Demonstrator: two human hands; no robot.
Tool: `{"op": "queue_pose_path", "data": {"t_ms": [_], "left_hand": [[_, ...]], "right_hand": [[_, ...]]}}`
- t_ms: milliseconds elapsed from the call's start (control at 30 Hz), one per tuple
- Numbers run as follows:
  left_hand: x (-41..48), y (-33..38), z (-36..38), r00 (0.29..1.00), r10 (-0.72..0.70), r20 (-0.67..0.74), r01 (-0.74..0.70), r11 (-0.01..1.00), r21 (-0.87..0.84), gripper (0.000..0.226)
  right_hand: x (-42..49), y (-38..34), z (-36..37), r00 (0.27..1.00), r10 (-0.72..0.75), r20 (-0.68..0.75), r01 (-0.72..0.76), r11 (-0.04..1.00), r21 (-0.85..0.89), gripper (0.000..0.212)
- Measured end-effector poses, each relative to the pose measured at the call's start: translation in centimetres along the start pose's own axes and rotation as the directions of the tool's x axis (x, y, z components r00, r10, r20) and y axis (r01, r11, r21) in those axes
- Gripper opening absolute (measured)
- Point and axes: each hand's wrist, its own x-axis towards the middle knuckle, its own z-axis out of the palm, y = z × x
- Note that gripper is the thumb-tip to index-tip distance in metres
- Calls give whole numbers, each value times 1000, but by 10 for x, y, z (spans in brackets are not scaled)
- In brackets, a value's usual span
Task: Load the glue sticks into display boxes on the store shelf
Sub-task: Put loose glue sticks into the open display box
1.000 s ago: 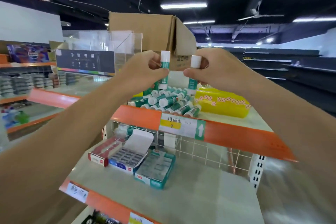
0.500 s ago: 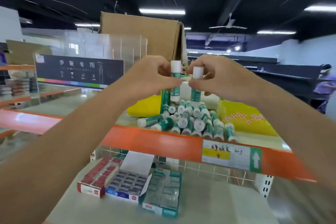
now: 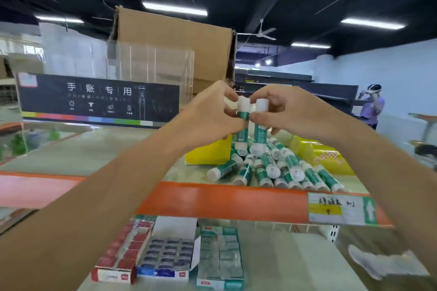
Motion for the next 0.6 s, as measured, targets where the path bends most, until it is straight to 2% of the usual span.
{"op": "queue_pose_path", "data": {"t_ms": [167, 367, 467, 600], "left_hand": [[2, 4, 10, 997, -45, 59, 43, 999, 29, 35], [6, 10, 30, 982, -106, 155, 89, 990, 112, 31], [9, 12, 38, 967, -144, 212, 94, 969, 229, 34], [10, 9, 46, 954, -173, 243, 75, 928, 364, 32]], "right_hand": [[1, 4, -8, 990, 139, 33, -139, 990, 12, 26], [4, 19, -11, 935, 306, 181, -301, 952, -57, 31], [7, 25, -11, 924, 335, 183, -321, 941, -105, 35], [9, 31, -6, 932, 323, 164, -290, 936, -199, 25]]}}
